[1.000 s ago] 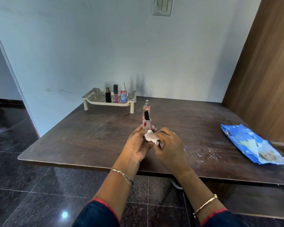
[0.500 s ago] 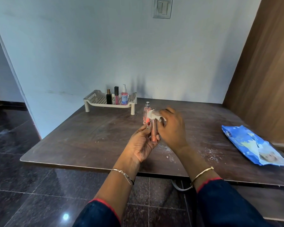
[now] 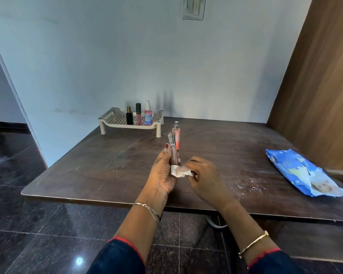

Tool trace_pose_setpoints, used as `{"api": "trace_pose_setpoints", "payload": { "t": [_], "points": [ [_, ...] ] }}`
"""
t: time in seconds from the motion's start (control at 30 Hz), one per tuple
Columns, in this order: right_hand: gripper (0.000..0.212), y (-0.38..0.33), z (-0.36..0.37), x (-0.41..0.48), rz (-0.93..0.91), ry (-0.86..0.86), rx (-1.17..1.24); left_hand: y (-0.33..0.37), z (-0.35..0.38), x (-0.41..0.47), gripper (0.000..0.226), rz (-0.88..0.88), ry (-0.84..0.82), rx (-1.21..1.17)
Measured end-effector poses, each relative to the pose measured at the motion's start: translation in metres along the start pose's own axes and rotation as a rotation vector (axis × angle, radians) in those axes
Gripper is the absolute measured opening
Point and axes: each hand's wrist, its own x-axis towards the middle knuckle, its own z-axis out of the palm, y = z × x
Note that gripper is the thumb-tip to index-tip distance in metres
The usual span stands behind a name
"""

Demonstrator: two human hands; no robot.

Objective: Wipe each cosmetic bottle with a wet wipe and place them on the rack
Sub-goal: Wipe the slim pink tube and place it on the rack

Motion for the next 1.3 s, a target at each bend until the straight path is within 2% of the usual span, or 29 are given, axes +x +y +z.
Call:
{"api": "trace_pose_setpoints", "payload": {
  "t": [0.17, 0.3, 0.47, 0.6, 0.73, 0.83, 0.9, 1.07, 1.3],
  "points": [
    [0.024, 0.005, -0.013, 0.025, 0.190, 0.249, 0.113, -0.002, 0.002, -0.001, 0.015, -0.061, 0.009, 0.021],
    [0.032, 0.002, -0.021, 0.054, 0.162, 0.309, 0.105, -0.006, 0.002, -0.001, 0.017, -0.102, -0.048, 0.031],
    [0.039, -0.010, -0.018, 0.058, 0.100, 0.224, 0.037, -0.009, 0.006, -0.003, 0.027, -0.147, -0.090, 0.016],
    [0.032, -0.016, -0.010, 0.041, 0.030, 0.166, -0.016, -0.007, 0.006, 0.000, 0.031, -0.152, -0.109, -0.041],
    [0.029, -0.018, 0.000, 0.024, 0.037, 0.142, -0.033, -0.008, 0.001, 0.006, 0.056, -0.180, -0.106, -0.082],
    [0.030, -0.018, 0.008, 0.013, 0.043, 0.110, 0.013, -0.010, 0.002, 0.011, 0.034, -0.157, -0.040, -0.186],
    [0.032, -0.019, 0.010, 0.008, 0.045, 0.111, 0.043, -0.009, 0.005, 0.010, 0.032, -0.133, -0.028, -0.271],
    [0.031, -0.020, 0.009, 0.006, 0.031, 0.071, 0.087, -0.005, 0.005, 0.008, 0.019, -0.133, -0.061, -0.215],
    [0.035, -0.018, 0.007, -0.004, -0.010, 0.068, 0.084, -0.003, -0.002, 0.016, 0.037, -0.163, -0.123, -0.231]
  ]
}}
